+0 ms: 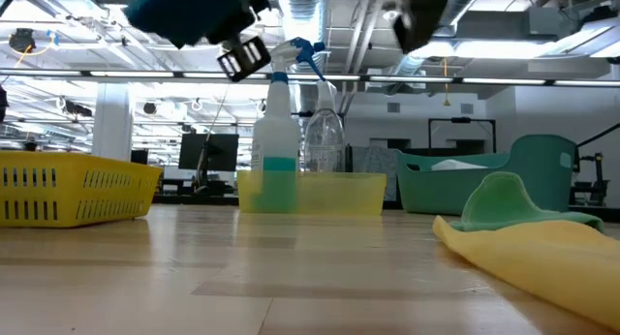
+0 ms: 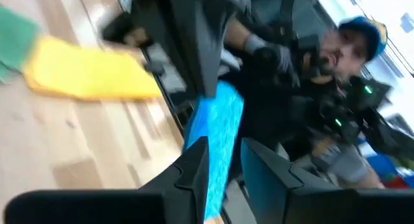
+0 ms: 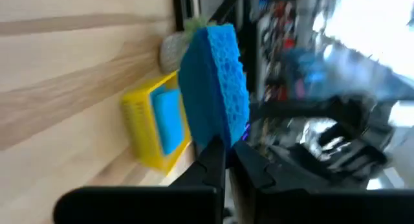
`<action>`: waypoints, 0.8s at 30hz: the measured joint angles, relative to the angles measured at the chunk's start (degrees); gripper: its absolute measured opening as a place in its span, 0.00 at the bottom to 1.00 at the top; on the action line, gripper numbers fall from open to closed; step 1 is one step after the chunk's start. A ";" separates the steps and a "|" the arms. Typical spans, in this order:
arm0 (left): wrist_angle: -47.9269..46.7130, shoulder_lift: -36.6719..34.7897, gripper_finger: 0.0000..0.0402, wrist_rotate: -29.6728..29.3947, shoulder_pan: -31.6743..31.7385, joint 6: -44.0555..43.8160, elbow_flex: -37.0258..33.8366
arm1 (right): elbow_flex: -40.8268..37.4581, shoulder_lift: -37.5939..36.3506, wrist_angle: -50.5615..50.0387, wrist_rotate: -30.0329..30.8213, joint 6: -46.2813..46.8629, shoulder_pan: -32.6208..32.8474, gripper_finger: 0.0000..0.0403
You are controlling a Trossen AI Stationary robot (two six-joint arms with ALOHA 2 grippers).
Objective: Pick & Place Kitchen Items
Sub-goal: Put the blue sponge into the bottom yellow bin
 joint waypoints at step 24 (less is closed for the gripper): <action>-4.86 -25.13 0.26 -33.26 -6.59 2.92 0.01 | 1.42 17.19 19.21 36.83 24.94 -0.16 0.00</action>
